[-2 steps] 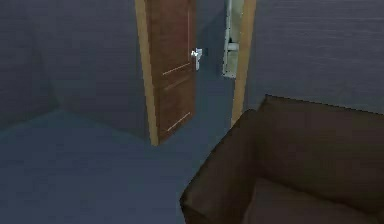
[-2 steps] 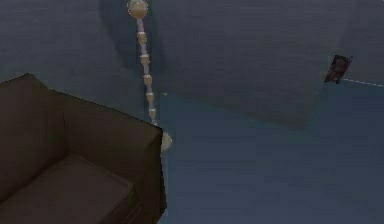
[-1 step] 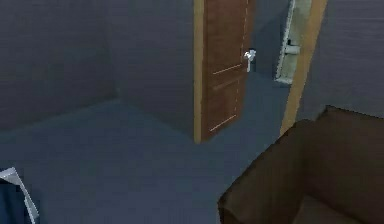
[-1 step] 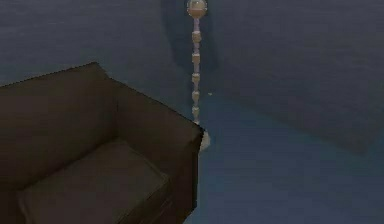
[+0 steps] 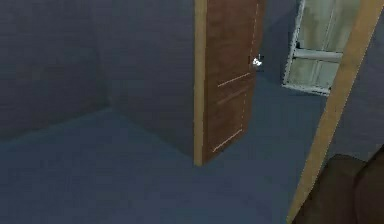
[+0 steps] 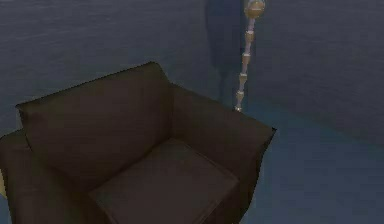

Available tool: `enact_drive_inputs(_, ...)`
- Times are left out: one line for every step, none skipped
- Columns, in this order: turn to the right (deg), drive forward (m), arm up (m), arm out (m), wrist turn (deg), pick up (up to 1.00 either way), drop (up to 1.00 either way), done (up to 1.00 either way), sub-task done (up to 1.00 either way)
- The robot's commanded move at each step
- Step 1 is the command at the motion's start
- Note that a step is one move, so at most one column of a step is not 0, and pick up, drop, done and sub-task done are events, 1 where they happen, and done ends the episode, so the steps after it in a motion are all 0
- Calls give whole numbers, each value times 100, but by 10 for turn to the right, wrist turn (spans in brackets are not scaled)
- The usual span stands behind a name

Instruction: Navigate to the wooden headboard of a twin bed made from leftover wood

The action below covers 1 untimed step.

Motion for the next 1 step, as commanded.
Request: enact_drive_inputs(-180, 0, 0, 0, 0, 0, 0, 0, 0)
